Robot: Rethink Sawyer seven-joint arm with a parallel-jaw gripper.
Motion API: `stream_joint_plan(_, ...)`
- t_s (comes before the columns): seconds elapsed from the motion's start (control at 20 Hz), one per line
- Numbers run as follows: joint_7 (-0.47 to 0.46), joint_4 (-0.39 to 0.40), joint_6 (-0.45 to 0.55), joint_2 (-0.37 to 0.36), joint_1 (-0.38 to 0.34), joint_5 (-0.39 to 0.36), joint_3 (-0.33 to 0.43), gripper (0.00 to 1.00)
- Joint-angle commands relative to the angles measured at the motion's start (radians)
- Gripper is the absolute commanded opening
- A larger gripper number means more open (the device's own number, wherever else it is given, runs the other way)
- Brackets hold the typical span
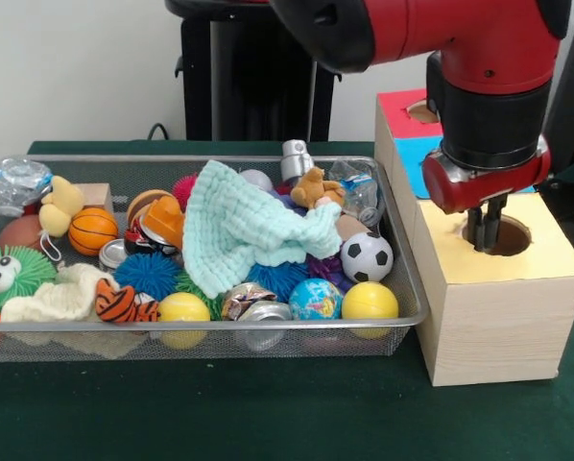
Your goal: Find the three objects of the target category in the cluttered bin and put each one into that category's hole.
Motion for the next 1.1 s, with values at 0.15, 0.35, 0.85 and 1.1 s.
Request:
stream_joint_plan(0.15,-0.285,-0.087,0.145,0.000,-0.167,-0.054,-0.009,0.00)
stream_joint_plan(0.35,-0.287,-0.074,0.135,0.020,-0.199,-0.056,0.026,0.00)
stream_joint_plan(0.85,-0.284,-0.045,0.104,0.008,-0.230,-0.079,0.107,0.00)
stream_joint_plan(1.1,-0.243,-0.052,0.168,-0.041,-0.204,-0.089,0.093,0.00)
